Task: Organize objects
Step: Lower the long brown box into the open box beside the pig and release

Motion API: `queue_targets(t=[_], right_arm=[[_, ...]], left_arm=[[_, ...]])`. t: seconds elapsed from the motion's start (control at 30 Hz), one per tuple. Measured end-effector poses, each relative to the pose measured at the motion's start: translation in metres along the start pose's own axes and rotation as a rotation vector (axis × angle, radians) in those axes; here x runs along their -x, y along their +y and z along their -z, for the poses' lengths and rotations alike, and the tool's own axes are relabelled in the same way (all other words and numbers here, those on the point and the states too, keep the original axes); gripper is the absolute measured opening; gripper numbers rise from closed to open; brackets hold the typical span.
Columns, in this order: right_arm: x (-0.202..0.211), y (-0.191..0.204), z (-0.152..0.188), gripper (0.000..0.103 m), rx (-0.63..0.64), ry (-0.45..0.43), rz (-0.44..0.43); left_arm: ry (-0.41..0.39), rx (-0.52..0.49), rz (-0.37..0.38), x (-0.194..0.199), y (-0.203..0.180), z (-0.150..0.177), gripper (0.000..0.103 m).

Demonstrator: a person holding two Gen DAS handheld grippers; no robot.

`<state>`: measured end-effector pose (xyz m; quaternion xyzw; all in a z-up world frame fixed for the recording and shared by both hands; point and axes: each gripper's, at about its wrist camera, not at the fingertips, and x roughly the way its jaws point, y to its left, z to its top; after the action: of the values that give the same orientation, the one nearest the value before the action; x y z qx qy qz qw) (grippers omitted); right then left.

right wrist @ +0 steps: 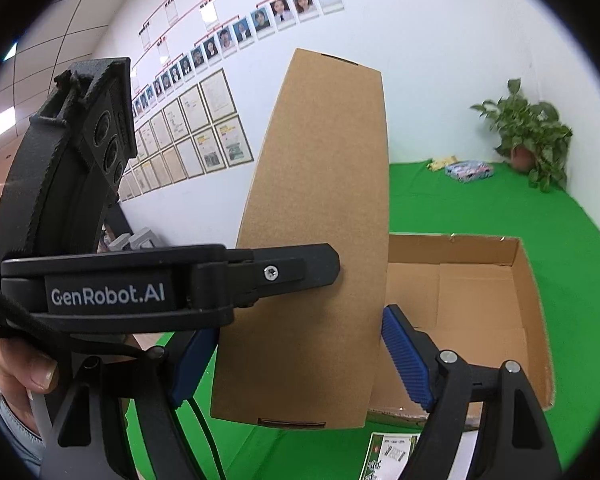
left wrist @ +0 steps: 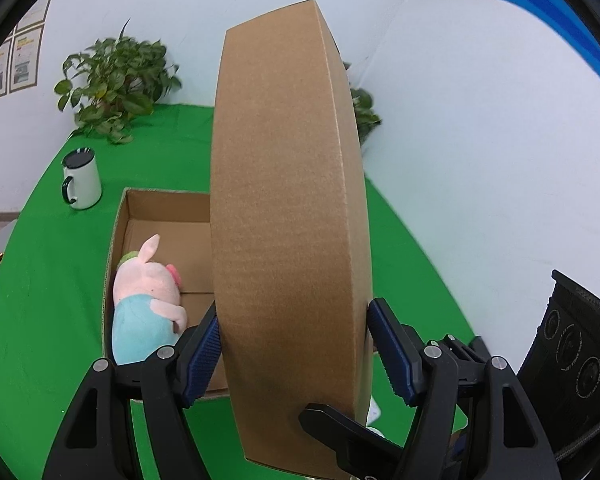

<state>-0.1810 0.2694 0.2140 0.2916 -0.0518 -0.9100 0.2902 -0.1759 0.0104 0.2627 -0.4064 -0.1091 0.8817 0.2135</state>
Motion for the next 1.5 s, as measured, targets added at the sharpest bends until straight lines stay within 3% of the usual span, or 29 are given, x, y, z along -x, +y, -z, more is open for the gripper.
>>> queue_targets(t=[0.33, 0.8, 1.03, 1.23, 1.33, 1.5], right_arm=[[-0.079, -0.067, 0.019, 0.08, -0.173, 0.136, -0.134], [-0.156, -0.119, 0.064, 0.08, -0.384, 0.329, -0.314], [-0.175, -0.138, 0.084, 0.081, -0.461, 0.405, -0.338], [-0.157, -0.139, 0.076, 0.081, -0.374, 0.435, -0.231], [-0.156, -0.141, 0.076, 0.08, -0.367, 0.437, -0.238], [-0.165, -0.139, 0.083, 0.058, -0.402, 0.442, -0.335]], left_arm=[[0.168, 0.003, -0.146, -0.118, 0.04, 0.002, 0.067], [0.37, 0.069, -0.324, -0.231, 0.094, 0.028, 0.066], [0.398, 0.09, -0.339, -0.257, 0.103, 0.044, 0.064], [0.413, 0.075, -0.344, -0.269, 0.096, 0.049, 0.06], [0.408, 0.064, -0.343, -0.267, 0.093, 0.048, 0.058], [0.395, 0.074, -0.349, -0.258, 0.097, 0.046, 0.056]])
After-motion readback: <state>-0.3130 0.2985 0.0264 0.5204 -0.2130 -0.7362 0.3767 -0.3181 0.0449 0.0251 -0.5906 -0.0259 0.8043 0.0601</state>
